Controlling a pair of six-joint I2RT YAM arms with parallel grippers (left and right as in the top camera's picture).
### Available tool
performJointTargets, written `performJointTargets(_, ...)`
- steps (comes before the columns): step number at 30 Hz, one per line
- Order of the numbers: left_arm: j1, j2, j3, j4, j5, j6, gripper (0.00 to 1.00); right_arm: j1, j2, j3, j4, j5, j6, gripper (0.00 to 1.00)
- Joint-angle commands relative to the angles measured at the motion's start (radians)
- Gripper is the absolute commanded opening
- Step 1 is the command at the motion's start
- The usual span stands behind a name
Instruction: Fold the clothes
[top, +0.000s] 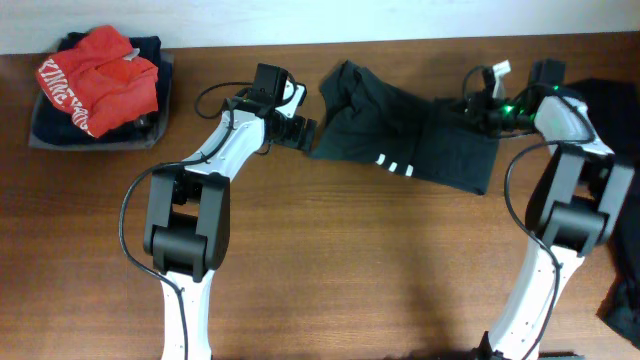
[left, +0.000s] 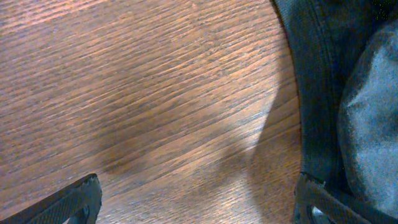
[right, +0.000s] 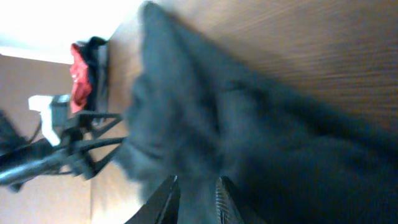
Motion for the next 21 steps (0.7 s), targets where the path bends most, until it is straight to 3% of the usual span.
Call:
performJointTargets(1, 0.005, -0.034, 0.006, -0.001, 0.019, -0.011, 0.99, 0.005, 0.077, -0.002, 0.040, 0.008, 0.030, 0.26)
performJointTargets(6, 0.005, -0.034, 0.006, -0.004, 0.019, -0.011, 0.99, -0.003, 0.097, 0.000, 0.084, 0.008, 0.053, 0.25)
performJointTargets(14, 0.005, -0.034, 0.006, -0.006, 0.019, -0.011, 0.99, -0.057, 0.019, 0.113, 0.074, -0.340, 0.055, 0.25)
performJointTargets(21, 0.005, -0.034, 0.006, -0.009, 0.019, -0.011, 0.99, -0.121, -0.083, 0.153, -0.047, -0.306, 0.060, 0.25)
